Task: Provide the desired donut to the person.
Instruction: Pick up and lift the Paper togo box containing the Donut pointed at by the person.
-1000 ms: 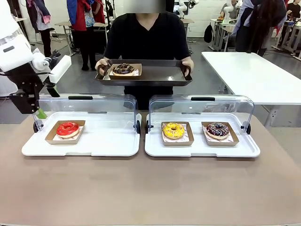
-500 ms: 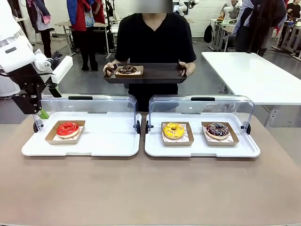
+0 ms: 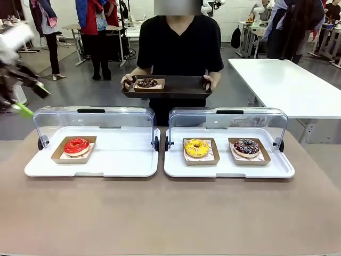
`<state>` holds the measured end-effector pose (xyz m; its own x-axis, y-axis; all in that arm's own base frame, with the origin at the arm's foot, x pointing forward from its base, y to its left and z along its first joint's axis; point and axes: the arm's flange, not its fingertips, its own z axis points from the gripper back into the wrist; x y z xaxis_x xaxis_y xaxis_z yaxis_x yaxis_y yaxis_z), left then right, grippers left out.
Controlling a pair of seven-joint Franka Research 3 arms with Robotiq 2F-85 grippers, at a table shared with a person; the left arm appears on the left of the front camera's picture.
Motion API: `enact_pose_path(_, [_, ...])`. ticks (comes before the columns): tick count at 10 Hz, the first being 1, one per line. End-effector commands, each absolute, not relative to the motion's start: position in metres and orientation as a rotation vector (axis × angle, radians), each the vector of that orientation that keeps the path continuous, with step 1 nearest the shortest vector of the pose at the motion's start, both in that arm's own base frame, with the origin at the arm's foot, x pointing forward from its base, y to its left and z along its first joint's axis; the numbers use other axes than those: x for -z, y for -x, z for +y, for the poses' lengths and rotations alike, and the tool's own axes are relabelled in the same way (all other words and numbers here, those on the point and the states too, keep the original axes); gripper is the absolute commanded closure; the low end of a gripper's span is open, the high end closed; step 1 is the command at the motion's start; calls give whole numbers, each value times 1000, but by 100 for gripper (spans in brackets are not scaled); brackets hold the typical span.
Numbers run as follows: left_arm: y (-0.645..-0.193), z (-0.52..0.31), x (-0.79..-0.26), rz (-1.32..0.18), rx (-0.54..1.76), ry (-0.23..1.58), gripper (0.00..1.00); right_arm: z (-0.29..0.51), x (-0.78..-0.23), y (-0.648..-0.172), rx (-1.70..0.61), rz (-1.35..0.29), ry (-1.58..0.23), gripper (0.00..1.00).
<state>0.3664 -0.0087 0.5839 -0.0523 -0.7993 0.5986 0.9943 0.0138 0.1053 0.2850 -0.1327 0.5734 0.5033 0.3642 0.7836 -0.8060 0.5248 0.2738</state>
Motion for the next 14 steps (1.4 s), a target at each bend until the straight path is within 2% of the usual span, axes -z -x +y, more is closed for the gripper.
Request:
enact_pose_path(1, [-375,51,-584,-698,1369,705,5,-132,-574,-287,-794,-752,-715,0])
enact_pose_path(2, [-371,78,-575,-752,1319,780,5,-132,-574,-287,-794,-752,-715,0])
enact_pose_path(4, [-374,122,-554,-801,1237,758,5,-132,-574,-287,-794,-752,-715,0])
enact_pose_path(7, [-374,158,-506,-882,1302,785,5,-132,-574,-287,-794,-752,-715,0])
enact_pose_path(13, [-369,158,-519,-949,1396,843,5,-132,-574,-287,-794,-752,-715,0])
enact_pose_path(14, [-365,157,-507,-900,1370,840,5,-132,-574,-287,-794,-752,-715,0])
